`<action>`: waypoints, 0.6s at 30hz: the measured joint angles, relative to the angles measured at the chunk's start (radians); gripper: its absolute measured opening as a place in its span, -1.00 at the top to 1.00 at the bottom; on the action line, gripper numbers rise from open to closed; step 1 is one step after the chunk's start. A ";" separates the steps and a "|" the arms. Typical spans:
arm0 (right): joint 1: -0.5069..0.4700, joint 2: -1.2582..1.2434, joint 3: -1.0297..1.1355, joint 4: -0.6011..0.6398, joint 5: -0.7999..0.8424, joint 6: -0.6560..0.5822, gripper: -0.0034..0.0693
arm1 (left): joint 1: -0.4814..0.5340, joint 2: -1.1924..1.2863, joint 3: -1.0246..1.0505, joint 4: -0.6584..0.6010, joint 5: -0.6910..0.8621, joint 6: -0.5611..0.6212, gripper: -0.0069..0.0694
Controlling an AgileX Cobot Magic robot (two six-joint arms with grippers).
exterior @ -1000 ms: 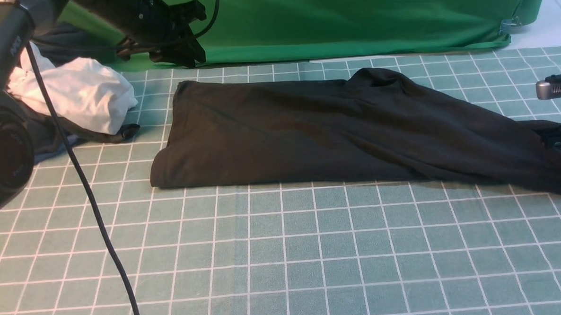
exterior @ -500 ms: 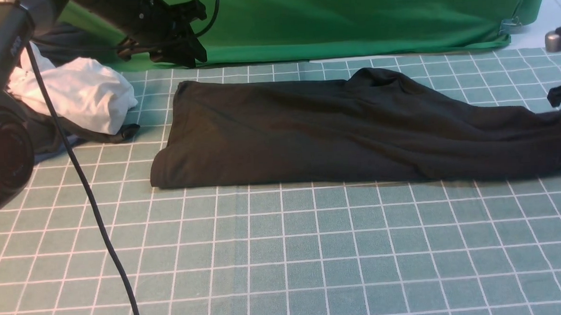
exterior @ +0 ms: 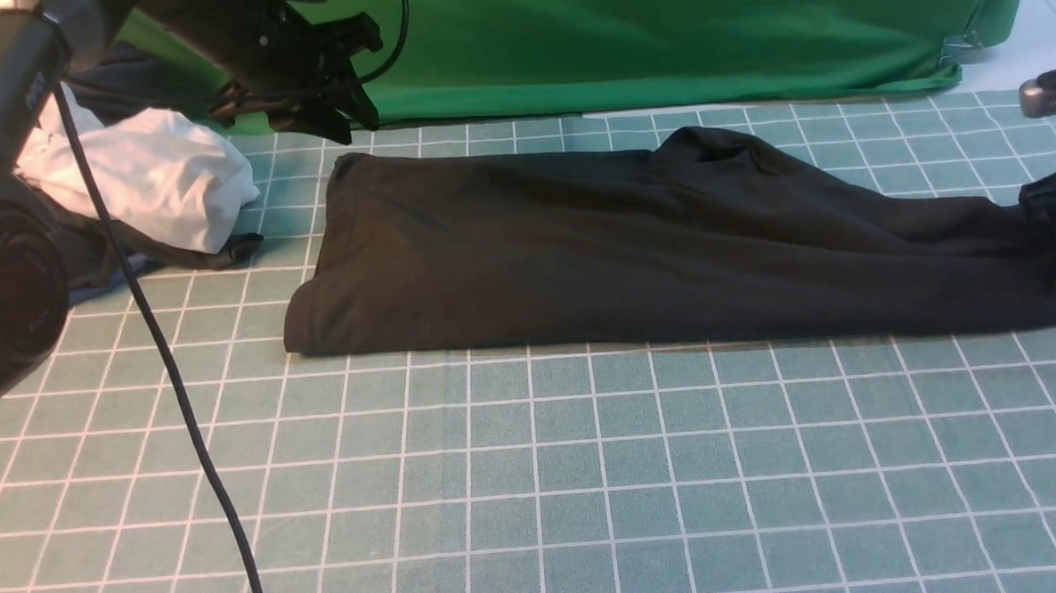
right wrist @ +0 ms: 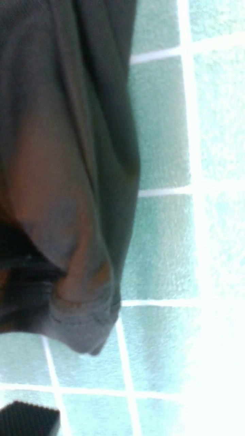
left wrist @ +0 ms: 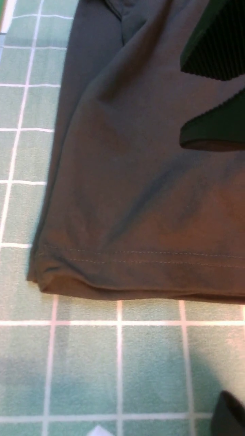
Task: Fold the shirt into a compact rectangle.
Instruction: 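Pull the folded dark garment lengthwise by its ends to straighten it flat on the table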
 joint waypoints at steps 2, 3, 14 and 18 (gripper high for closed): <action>0.000 0.001 0.000 0.014 0.019 0.011 -0.66 | 0.000 0.000 0.000 0.007 0.008 -0.023 0.22; 0.000 0.008 -0.001 0.029 0.029 0.013 -0.66 | 0.000 0.000 0.000 0.015 0.010 -0.044 0.19; -0.002 0.055 -0.028 0.114 0.049 -0.059 -0.26 | 0.000 -0.073 0.120 0.006 0.008 -0.044 0.11; 0.000 0.057 -0.028 0.143 0.050 -0.097 0.29 | 0.000 -0.212 0.360 0.038 0.009 -0.031 0.10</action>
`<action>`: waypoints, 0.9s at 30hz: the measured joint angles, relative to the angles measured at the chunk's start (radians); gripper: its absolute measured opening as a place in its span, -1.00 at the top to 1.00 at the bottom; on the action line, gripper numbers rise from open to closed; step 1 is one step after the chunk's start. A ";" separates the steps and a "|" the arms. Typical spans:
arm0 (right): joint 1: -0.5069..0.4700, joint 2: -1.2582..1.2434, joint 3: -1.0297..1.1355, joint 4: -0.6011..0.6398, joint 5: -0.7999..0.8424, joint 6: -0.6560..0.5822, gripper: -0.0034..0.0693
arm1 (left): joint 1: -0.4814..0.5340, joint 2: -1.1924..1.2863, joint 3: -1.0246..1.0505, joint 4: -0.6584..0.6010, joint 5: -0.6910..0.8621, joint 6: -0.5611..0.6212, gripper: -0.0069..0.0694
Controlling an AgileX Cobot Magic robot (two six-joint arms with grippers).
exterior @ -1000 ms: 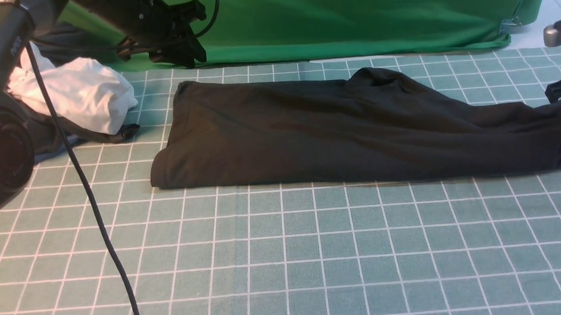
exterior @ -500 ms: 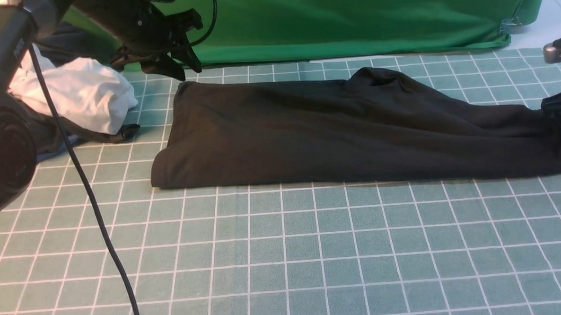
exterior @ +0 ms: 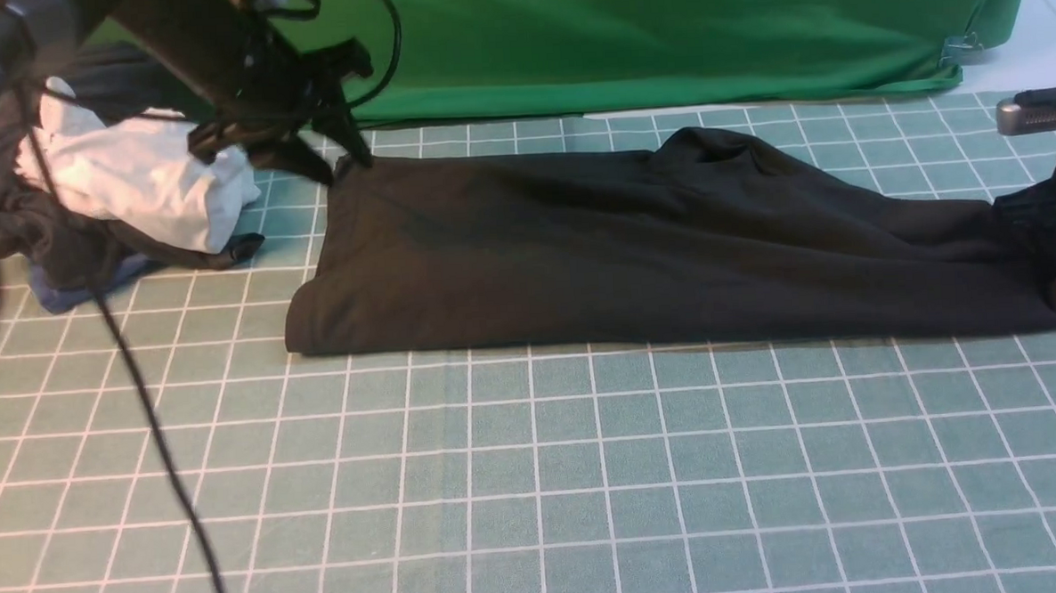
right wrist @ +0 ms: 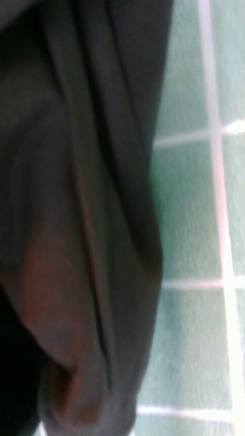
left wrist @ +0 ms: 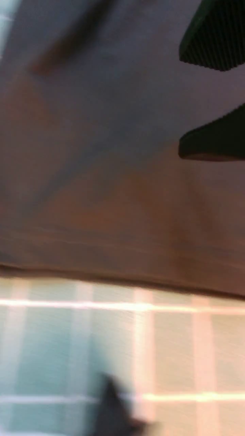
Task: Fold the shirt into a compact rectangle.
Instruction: 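Pull the folded dark garment lengthwise by its ends to straighten it flat on the table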
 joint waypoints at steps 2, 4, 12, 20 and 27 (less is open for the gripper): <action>0.000 0.001 0.000 0.009 0.000 -0.011 0.45 | 0.000 -0.036 0.079 0.013 0.003 0.000 0.10; 0.000 0.001 0.000 0.018 0.001 -0.023 0.62 | 0.000 -0.076 0.188 0.030 0.007 0.000 0.10; 0.000 0.001 -0.001 0.022 0.009 -0.027 0.76 | 0.000 -0.066 0.377 0.056 -0.062 0.000 0.04; 0.000 0.001 -0.001 0.022 0.010 -0.027 0.76 | 0.000 -0.066 0.381 0.119 -0.153 0.000 -0.21; 0.000 0.001 -0.001 0.022 0.011 -0.028 0.76 | -0.003 -0.046 0.381 0.105 -0.199 0.002 -0.32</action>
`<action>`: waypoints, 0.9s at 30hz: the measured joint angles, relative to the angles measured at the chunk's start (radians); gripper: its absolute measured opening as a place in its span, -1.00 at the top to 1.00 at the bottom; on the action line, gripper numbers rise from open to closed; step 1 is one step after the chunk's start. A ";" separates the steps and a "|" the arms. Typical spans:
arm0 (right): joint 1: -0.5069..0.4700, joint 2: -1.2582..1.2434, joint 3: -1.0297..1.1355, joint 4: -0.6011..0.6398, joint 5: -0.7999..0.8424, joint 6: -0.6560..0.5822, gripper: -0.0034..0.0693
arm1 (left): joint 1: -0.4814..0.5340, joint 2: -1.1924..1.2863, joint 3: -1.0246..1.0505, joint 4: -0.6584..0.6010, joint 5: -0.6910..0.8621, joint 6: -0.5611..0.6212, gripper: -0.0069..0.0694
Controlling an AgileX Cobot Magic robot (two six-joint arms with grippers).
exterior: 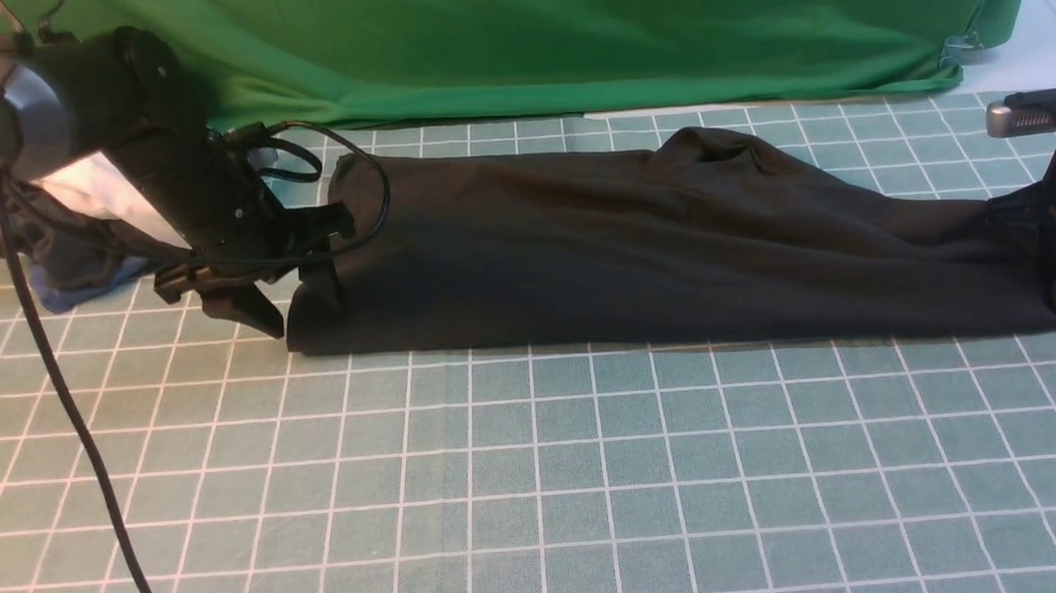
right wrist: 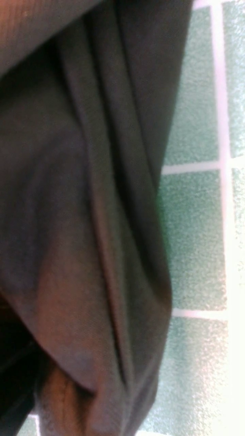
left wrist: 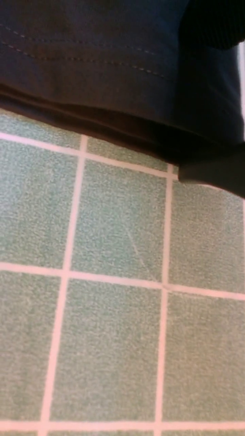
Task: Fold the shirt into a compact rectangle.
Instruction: 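Pull the folded dark garment lengthwise by its ends to straighten it flat on the table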
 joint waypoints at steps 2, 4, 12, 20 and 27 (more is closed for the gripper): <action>0.000 0.000 0.000 0.000 0.000 0.000 0.76 | -0.004 0.024 -0.001 -0.001 -0.001 0.000 -0.33; 0.000 0.000 0.000 0.000 0.001 0.000 0.76 | -0.005 0.031 -0.003 -0.009 -0.003 0.000 -0.33; 0.000 0.000 0.000 -0.005 0.009 0.000 0.76 | -0.009 0.046 -0.010 -0.030 0.004 0.005 0.17; -0.020 -0.036 0.047 -0.007 0.104 -0.020 0.76 | -0.028 0.023 0.003 -0.049 0.097 0.052 0.78; -0.112 -0.187 0.252 0.003 0.095 -0.017 0.76 | -0.030 -0.098 0.113 -0.011 0.134 0.052 0.78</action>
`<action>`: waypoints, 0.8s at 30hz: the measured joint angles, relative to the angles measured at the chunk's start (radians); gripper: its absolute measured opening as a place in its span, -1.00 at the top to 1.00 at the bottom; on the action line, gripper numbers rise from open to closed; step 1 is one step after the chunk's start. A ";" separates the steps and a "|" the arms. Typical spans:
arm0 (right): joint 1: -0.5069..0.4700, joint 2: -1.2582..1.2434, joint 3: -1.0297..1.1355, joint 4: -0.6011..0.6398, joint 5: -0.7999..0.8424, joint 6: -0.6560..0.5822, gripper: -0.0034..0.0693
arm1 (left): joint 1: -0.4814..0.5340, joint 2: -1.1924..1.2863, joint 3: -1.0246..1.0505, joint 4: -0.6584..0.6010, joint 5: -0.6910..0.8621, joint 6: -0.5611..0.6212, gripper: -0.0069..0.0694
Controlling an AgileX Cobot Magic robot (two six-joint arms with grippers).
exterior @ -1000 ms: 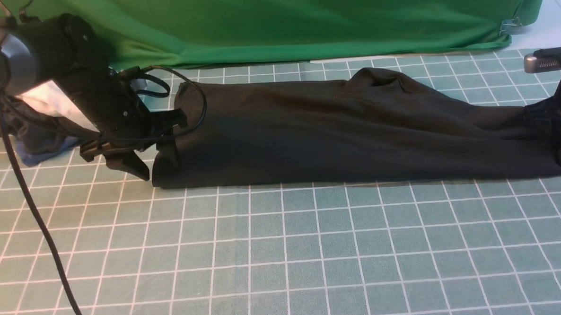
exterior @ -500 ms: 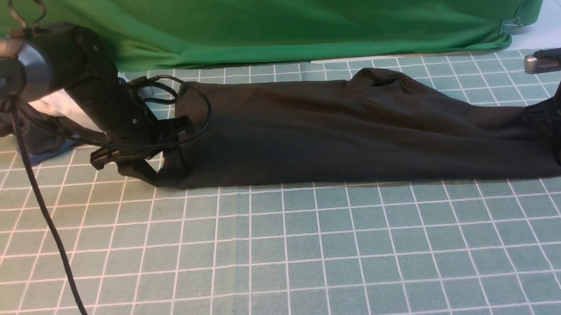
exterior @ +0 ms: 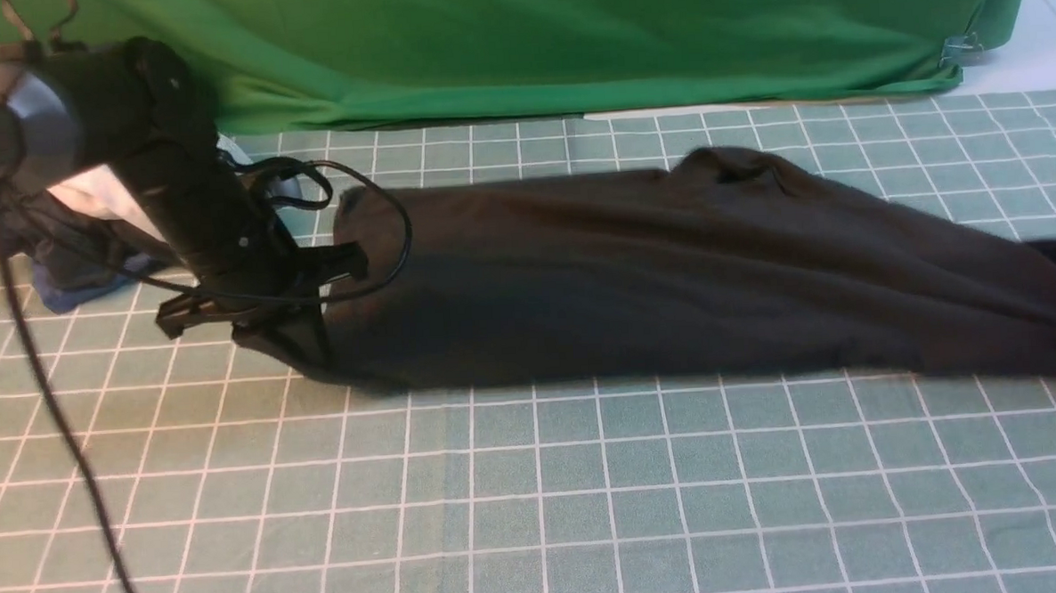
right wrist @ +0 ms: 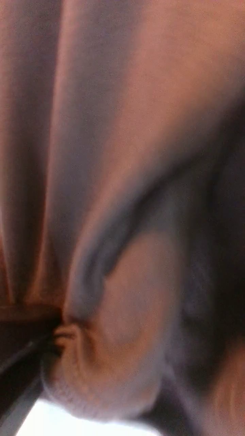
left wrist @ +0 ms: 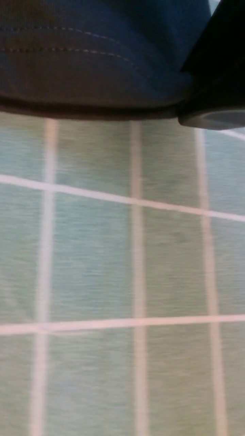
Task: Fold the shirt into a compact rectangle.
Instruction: 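Pull the folded dark garment lengthwise by its ends to straighten it flat on the table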
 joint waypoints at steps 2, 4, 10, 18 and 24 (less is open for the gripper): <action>-0.046 -0.074 0.085 0.000 -0.007 0.001 0.76 | -0.006 -0.060 0.083 -0.008 0.001 0.000 0.78; -0.070 -0.121 0.138 0.004 -0.012 0.003 0.76 | -0.008 -0.105 0.161 -0.013 -0.007 0.003 0.78; -0.101 -0.230 0.276 0.008 -0.026 0.002 0.76 | -0.008 -0.214 0.360 -0.006 -0.093 0.003 0.78; -0.104 -0.242 0.295 -0.020 -0.041 0.012 0.76 | -0.008 -0.234 0.406 -0.042 -0.152 0.003 0.66; -0.104 -0.255 0.194 -0.116 -0.010 0.057 0.76 | -0.008 -0.234 0.289 -0.056 -0.106 0.003 0.24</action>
